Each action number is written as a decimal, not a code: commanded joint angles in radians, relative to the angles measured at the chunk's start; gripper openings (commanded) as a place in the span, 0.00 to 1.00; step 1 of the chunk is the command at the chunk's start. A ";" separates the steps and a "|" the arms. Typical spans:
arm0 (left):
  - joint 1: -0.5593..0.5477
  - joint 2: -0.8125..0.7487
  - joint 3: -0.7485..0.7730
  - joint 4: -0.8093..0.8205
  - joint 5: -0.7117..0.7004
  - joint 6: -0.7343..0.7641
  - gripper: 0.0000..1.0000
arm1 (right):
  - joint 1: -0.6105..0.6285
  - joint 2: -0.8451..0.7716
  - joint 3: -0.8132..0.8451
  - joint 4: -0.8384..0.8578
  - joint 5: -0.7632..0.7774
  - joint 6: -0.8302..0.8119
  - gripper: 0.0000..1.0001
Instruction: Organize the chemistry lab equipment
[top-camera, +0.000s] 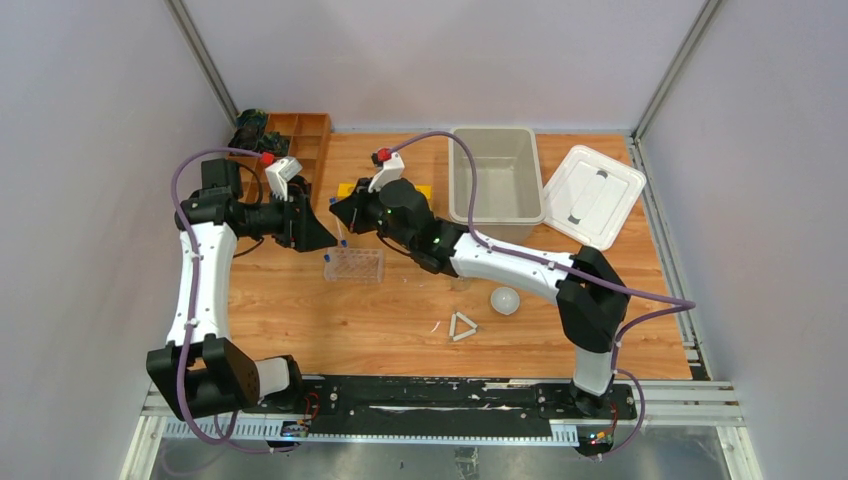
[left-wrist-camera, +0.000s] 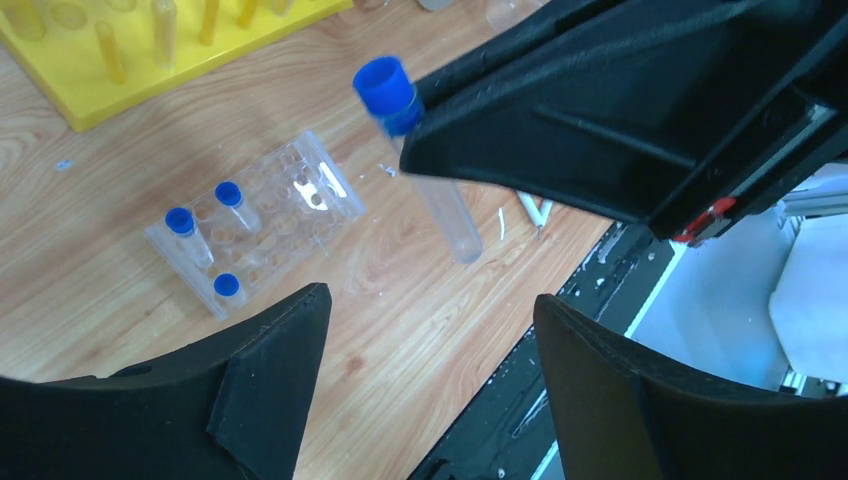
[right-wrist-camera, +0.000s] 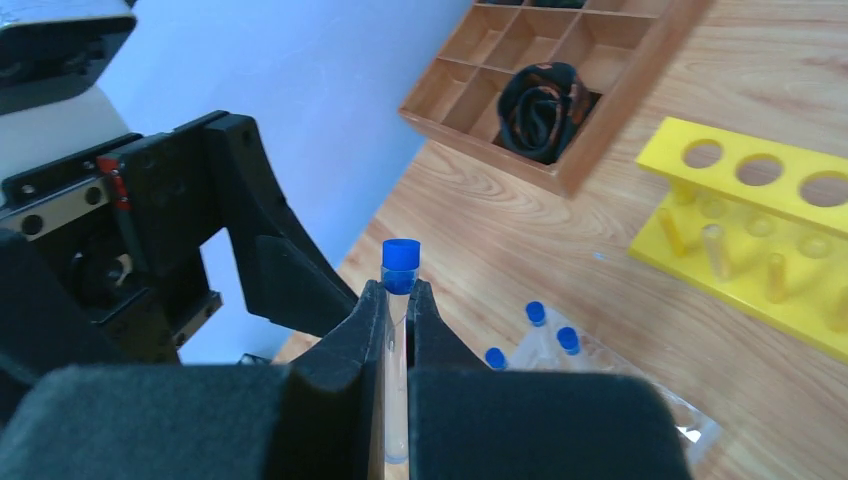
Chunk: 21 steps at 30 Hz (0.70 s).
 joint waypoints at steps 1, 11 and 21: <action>-0.003 -0.020 -0.006 0.003 0.065 0.015 0.78 | 0.025 0.015 0.021 0.124 -0.021 0.063 0.00; -0.002 0.024 0.002 0.004 0.053 0.009 0.56 | 0.061 0.016 -0.006 0.184 -0.010 0.093 0.00; -0.002 0.027 0.013 0.003 0.028 0.009 0.28 | 0.072 0.009 -0.037 0.206 -0.020 0.071 0.02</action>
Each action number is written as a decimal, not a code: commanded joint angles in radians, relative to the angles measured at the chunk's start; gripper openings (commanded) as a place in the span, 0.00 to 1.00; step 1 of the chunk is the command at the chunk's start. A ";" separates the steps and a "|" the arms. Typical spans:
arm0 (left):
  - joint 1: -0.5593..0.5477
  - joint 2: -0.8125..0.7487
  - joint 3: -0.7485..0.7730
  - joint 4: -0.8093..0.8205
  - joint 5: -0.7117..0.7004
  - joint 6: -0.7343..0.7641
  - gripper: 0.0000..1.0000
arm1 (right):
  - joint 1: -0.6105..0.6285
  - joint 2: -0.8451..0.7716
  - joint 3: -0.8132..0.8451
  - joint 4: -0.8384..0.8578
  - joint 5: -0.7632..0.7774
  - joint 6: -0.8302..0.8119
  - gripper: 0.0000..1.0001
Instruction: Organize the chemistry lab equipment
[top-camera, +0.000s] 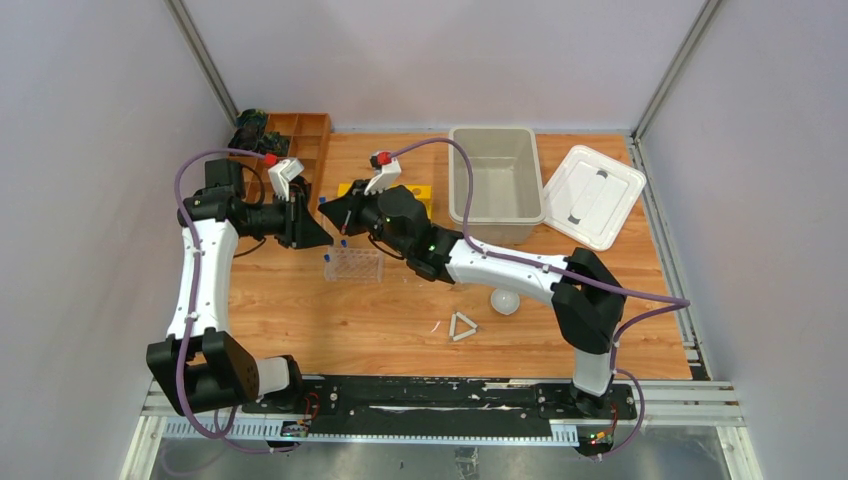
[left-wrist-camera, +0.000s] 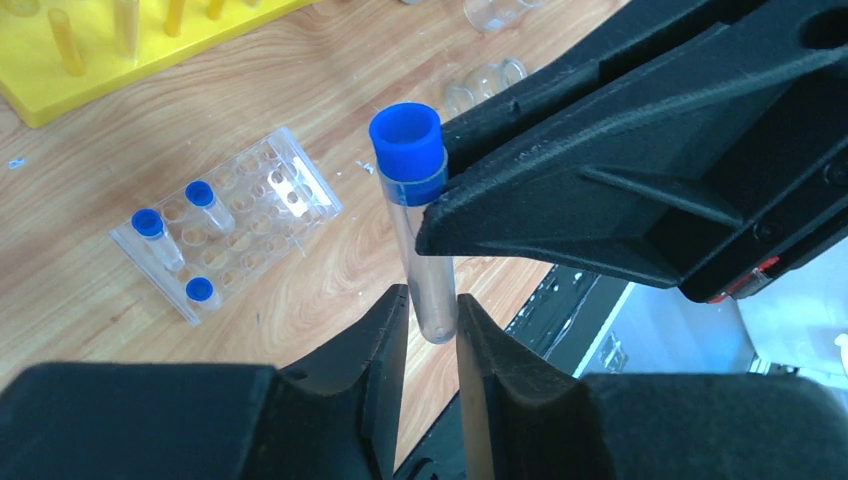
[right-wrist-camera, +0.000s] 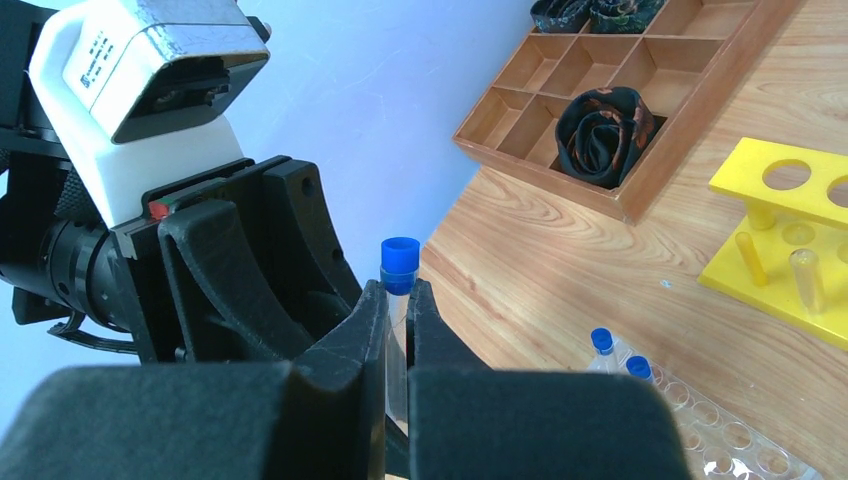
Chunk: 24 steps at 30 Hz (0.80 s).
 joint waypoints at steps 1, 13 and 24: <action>-0.001 0.007 0.013 0.019 -0.016 0.011 0.25 | 0.027 -0.008 -0.027 0.060 -0.013 0.001 0.02; 0.000 -0.002 0.021 0.020 -0.050 0.040 0.06 | 0.020 -0.024 0.037 -0.123 -0.015 -0.032 0.41; -0.001 -0.056 0.009 0.020 -0.058 0.112 0.00 | -0.033 0.020 0.258 -0.509 -0.144 -0.112 0.52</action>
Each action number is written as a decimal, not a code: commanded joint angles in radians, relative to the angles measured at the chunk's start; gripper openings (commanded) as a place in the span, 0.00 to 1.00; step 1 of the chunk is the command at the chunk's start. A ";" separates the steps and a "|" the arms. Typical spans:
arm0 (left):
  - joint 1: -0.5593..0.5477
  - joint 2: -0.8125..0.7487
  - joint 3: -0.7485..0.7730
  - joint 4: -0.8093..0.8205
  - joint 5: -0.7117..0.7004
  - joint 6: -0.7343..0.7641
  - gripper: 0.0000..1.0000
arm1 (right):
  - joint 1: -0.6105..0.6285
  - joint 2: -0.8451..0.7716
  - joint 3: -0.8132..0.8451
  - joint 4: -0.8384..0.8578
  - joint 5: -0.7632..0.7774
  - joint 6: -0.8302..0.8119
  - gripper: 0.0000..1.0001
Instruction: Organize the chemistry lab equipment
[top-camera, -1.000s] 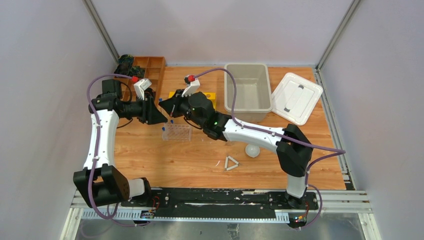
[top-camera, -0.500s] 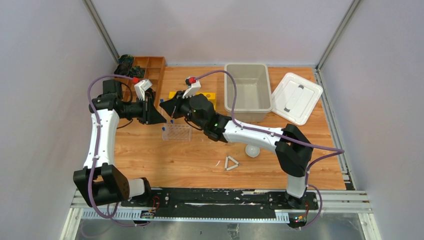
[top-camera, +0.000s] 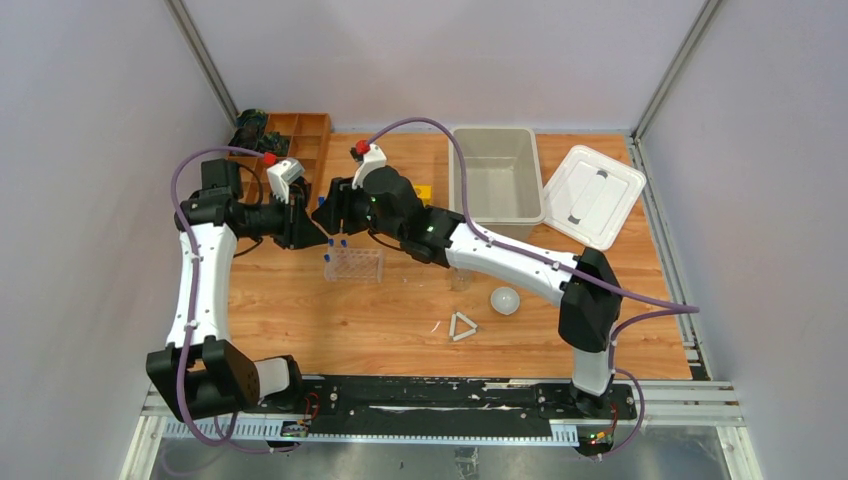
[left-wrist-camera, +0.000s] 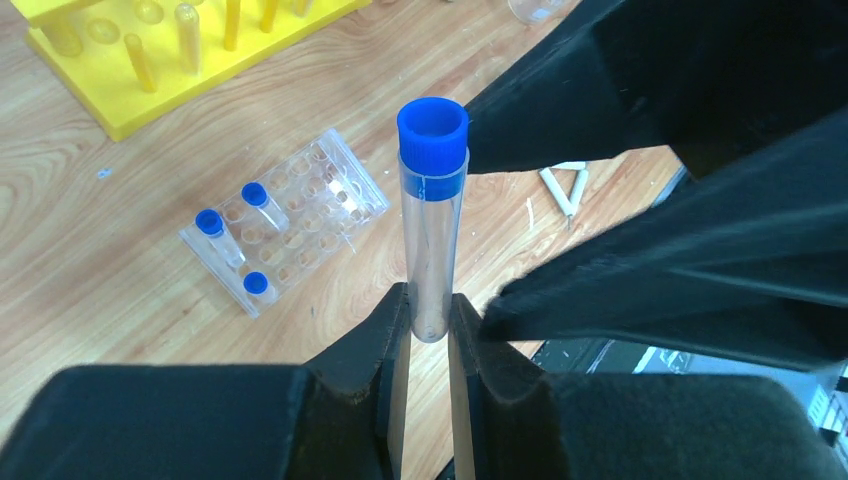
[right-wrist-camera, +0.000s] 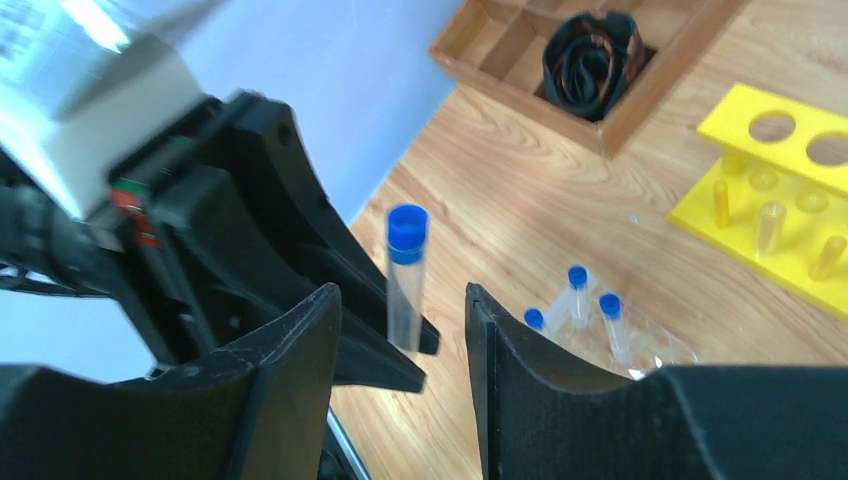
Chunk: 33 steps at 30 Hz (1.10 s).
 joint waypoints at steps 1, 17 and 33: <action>0.000 -0.035 0.008 0.012 0.006 0.032 0.00 | -0.030 0.011 0.061 -0.150 -0.091 -0.044 0.52; -0.008 -0.061 -0.010 0.011 0.010 0.042 0.00 | -0.065 0.094 0.225 -0.215 -0.131 -0.096 0.47; -0.012 -0.022 0.013 0.010 -0.058 0.019 0.58 | -0.082 0.055 0.146 -0.154 -0.127 -0.163 0.00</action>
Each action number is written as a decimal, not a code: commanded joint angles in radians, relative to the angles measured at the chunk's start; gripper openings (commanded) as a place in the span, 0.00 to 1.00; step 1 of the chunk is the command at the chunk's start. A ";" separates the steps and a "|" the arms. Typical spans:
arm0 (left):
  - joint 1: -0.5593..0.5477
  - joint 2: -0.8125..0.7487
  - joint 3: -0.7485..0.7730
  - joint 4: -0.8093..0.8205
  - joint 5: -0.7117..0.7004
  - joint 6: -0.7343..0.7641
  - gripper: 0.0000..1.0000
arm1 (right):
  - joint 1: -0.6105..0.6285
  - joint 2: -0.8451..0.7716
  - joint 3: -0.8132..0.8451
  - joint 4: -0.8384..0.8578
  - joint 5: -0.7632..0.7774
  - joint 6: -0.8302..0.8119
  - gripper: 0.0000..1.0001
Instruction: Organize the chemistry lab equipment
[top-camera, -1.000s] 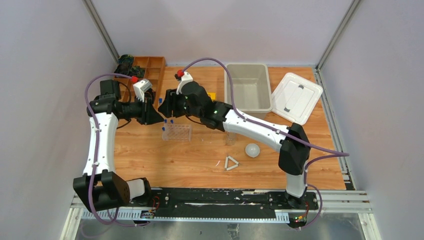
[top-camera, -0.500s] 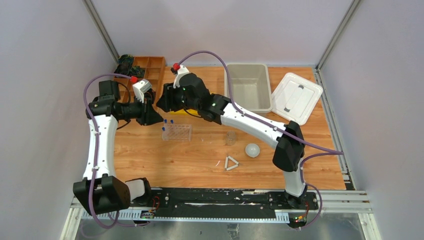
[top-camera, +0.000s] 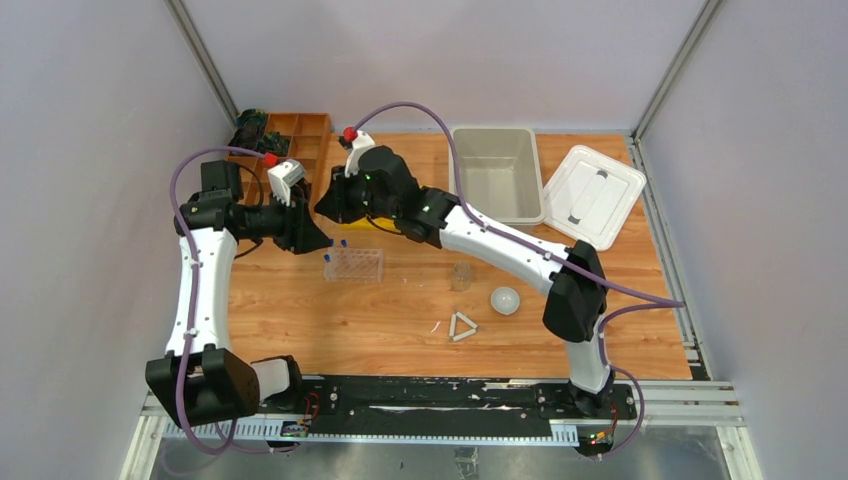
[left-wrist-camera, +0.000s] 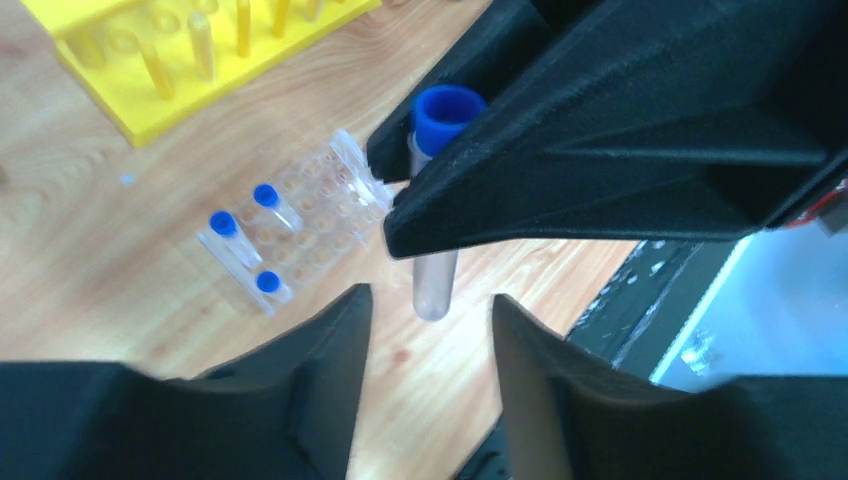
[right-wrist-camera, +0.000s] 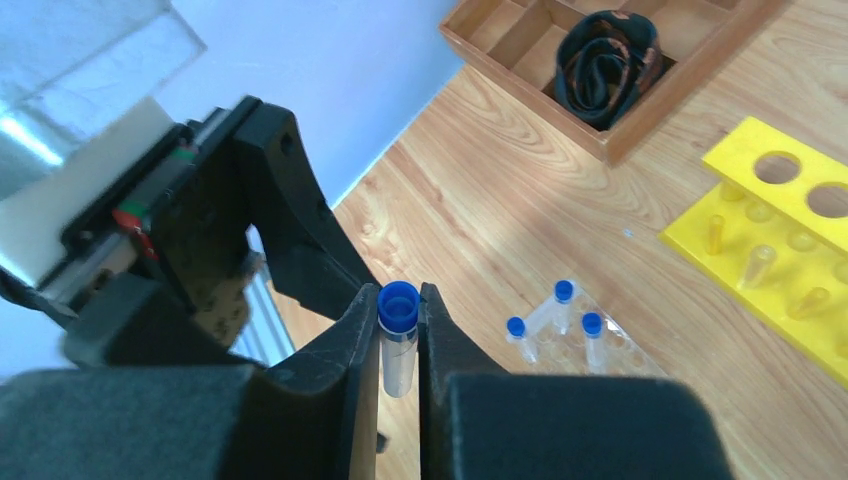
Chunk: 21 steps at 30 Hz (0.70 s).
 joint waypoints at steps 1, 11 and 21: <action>-0.003 0.023 0.028 0.000 -0.056 -0.018 0.72 | -0.027 -0.067 -0.096 0.058 0.053 -0.091 0.00; -0.002 0.026 0.078 0.000 -0.140 -0.072 1.00 | -0.022 -0.187 -0.521 0.409 0.101 -0.263 0.00; -0.002 0.038 0.078 0.000 -0.193 -0.087 1.00 | 0.030 -0.074 -0.637 0.700 0.080 -0.469 0.00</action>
